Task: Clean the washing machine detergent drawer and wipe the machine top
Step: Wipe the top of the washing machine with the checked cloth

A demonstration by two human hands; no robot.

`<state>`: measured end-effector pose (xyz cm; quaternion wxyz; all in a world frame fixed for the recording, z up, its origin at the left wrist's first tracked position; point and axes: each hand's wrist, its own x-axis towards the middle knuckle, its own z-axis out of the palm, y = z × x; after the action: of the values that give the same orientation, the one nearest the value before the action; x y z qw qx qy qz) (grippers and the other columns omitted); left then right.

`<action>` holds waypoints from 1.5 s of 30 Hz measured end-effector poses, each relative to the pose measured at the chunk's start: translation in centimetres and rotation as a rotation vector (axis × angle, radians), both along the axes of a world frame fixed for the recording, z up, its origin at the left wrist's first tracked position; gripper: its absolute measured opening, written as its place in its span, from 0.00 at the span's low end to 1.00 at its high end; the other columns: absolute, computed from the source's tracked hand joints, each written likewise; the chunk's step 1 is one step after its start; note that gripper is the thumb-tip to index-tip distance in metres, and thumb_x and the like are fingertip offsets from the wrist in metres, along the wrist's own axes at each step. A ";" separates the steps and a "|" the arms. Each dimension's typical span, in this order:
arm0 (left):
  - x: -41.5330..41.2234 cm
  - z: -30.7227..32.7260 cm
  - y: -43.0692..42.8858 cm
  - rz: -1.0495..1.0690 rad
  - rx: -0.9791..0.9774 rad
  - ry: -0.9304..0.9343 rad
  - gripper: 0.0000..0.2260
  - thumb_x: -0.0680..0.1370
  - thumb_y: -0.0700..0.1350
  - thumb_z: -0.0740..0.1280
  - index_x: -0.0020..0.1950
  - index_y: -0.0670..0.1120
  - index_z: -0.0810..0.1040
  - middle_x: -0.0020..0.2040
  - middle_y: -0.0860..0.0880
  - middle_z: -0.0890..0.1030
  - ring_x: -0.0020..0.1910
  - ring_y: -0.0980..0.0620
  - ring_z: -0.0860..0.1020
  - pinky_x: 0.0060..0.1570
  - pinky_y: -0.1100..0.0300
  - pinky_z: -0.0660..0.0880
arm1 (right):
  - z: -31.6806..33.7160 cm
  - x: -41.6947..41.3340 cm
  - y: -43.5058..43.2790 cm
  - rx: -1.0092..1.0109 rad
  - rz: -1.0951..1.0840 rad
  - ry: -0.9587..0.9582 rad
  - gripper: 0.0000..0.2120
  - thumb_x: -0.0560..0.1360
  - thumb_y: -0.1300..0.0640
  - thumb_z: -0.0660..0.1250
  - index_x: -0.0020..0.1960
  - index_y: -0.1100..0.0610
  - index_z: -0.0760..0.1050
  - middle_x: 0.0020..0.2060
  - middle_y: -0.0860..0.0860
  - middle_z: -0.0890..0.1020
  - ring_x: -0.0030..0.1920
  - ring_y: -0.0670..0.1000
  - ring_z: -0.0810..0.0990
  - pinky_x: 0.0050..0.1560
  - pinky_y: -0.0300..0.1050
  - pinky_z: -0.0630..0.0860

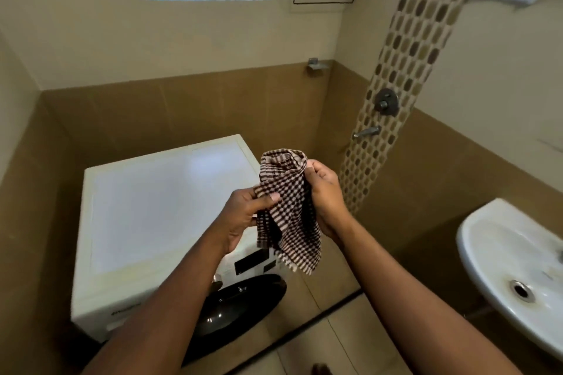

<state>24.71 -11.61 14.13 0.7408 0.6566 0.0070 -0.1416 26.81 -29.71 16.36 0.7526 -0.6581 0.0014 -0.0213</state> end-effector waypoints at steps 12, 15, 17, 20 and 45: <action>8.6 2.9 -11.7 0.276 0.193 -0.157 0.07 0.72 0.44 0.80 0.49 0.44 0.88 0.44 0.45 0.88 0.49 0.43 0.87 0.56 0.42 0.83 | -2.9 2.7 -7.6 -0.269 0.086 -0.125 0.23 0.77 0.34 0.68 0.66 0.44 0.78 0.59 0.43 0.83 0.60 0.41 0.81 0.61 0.44 0.79; 9.2 3.0 -13.1 0.272 0.143 -0.124 0.12 0.70 0.45 0.80 0.51 0.41 0.87 0.46 0.45 0.88 0.51 0.45 0.86 0.53 0.48 0.84 | -3.0 4.6 -9.4 -0.354 0.162 -0.200 0.22 0.76 0.42 0.74 0.67 0.47 0.77 0.57 0.41 0.84 0.58 0.38 0.81 0.55 0.36 0.78; 9.6 3.2 -13.5 0.271 0.097 -0.116 0.17 0.68 0.47 0.80 0.53 0.40 0.87 0.48 0.43 0.88 0.52 0.44 0.86 0.45 0.52 0.84 | -2.9 5.9 -10.6 -0.397 0.141 -0.278 0.16 0.78 0.47 0.73 0.64 0.50 0.80 0.53 0.42 0.85 0.55 0.38 0.82 0.51 0.35 0.77; 10.1 3.3 -14.3 0.311 0.069 -0.130 0.19 0.67 0.48 0.78 0.54 0.39 0.87 0.50 0.41 0.87 0.48 0.46 0.86 0.38 0.57 0.82 | -2.9 8.0 -12.4 -0.383 0.250 -0.278 0.11 0.82 0.51 0.68 0.61 0.55 0.81 0.50 0.45 0.87 0.51 0.42 0.85 0.48 0.37 0.79; 25.2 6.8 -9.4 -0.043 0.432 -0.376 0.07 0.76 0.41 0.76 0.40 0.49 0.81 0.40 0.50 0.84 0.43 0.55 0.81 0.48 0.57 0.76 | -2.9 21.3 -14.3 -0.213 -0.231 0.045 0.31 0.72 0.43 0.69 0.73 0.47 0.72 0.66 0.41 0.76 0.68 0.46 0.75 0.70 0.54 0.74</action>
<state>49.93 -20.98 20.91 0.5688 0.8140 -0.1142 -0.0282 48.14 -43.98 13.43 0.6709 -0.7299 0.0917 -0.0929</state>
